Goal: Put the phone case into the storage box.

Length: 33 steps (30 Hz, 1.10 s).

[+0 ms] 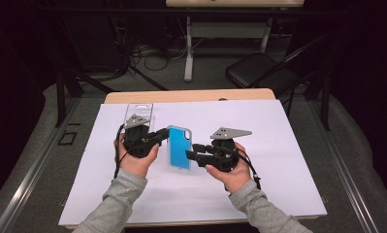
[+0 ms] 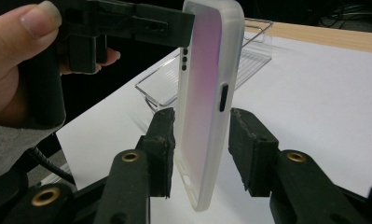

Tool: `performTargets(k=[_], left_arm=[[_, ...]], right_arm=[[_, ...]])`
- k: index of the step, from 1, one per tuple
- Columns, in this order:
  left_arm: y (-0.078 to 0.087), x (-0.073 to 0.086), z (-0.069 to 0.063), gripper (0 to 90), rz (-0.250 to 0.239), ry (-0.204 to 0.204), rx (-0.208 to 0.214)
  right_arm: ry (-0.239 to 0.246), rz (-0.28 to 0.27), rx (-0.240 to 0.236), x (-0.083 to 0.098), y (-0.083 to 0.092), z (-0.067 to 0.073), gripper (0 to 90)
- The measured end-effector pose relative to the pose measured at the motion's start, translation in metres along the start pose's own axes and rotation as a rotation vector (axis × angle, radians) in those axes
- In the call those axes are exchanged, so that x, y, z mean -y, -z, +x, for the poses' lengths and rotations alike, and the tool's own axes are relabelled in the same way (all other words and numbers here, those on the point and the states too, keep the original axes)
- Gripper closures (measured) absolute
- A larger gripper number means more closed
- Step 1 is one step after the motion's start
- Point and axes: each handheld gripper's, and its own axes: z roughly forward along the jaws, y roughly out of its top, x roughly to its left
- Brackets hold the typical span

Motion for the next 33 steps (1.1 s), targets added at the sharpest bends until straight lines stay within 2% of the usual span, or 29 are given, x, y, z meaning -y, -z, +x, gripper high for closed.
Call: performTargets(k=[7,17,27,33], left_arm=[[0.000,-0.005,0.006,86.8,-0.008,0.000,-0.026],[-0.001,-0.016,0.027,86.8,-0.017,0.033,-0.093],[-0.002,-0.033,0.048,87.0,-0.048,0.073,-0.155],[-0.003,-0.041,0.058,87.0,-0.047,0.080,-0.190]], right_arm=[[0.019,0.004,0.018,0.000,0.003,-0.002,56.6],[0.035,0.013,0.037,0.002,0.006,-0.007,55.8],[0.039,0.018,0.055,0.003,0.010,-0.014,54.8],[0.039,0.016,0.067,0.004,0.014,-0.018,54.8]])
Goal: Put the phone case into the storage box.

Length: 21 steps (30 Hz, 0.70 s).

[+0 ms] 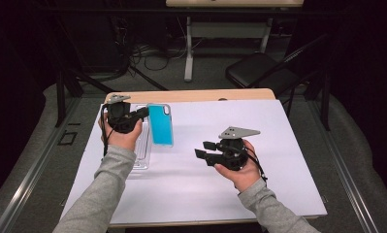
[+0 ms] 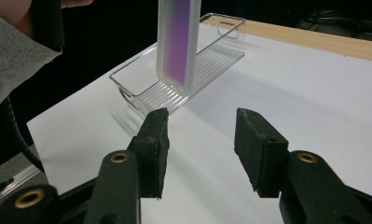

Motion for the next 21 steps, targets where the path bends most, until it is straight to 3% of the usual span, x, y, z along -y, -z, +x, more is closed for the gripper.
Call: performTargets(k=[13,21], left_arm=[[-0.013,-0.021,0.020,87.8,-0.005,0.006,-0.095],[-0.017,-0.034,0.030,87.8,-0.011,-0.003,-0.158]], right_arm=[[0.014,0.006,0.029,0.004,0.005,-0.010,53.8],[-0.002,0.015,0.040,0.006,0.006,-0.014,50.6]])
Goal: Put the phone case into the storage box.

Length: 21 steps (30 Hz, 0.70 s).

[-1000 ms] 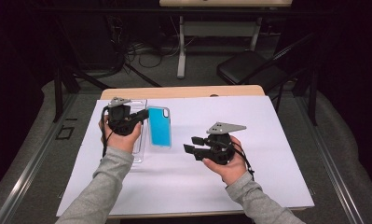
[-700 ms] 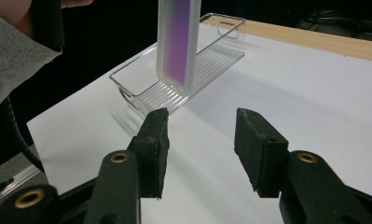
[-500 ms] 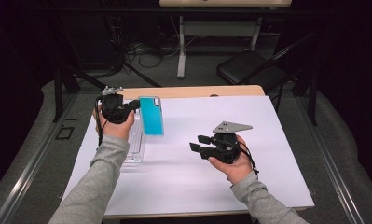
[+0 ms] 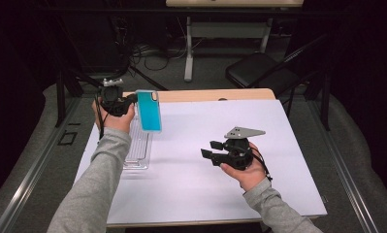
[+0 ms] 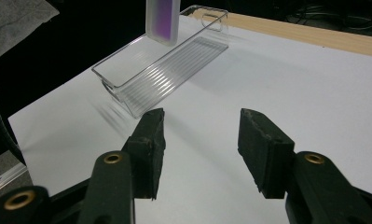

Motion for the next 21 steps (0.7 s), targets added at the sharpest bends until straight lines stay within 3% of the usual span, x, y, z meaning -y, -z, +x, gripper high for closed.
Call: performTargets(k=[10,21], left_arm=[[-0.006,-0.018,0.014,87.9,-0.020,-0.006,-0.074],[-0.021,-0.021,0.028,87.9,-0.028,-0.001,-0.119]], right_arm=[[-0.002,0.008,0.013,0.002,0.002,-0.006,48.7],[0.011,0.002,0.019,0.004,0.002,-0.008,47.1]])
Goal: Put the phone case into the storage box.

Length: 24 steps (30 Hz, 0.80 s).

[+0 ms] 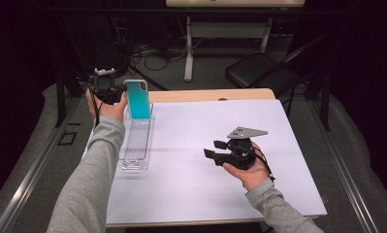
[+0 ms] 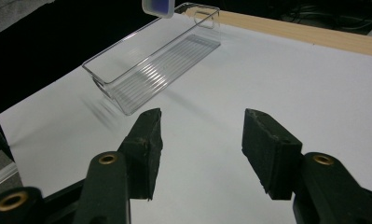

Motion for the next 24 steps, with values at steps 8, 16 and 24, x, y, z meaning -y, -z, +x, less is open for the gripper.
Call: performTargets(k=[8,16,24], left_arm=[[-0.013,0.001,0.008,87.9,0.001,0.014,-0.039],[-0.022,0.000,0.020,88.0,-0.015,0.042,-0.050],[-0.025,0.000,0.028,88.1,-0.034,0.047,-0.064]], right_arm=[[0.006,-0.008,0.027,0.003,0.004,-0.006,45.2],[0.000,-0.014,0.052,0.008,0.006,-0.011,39.9],[0.005,-0.017,0.057,0.010,0.005,-0.012,33.6]])
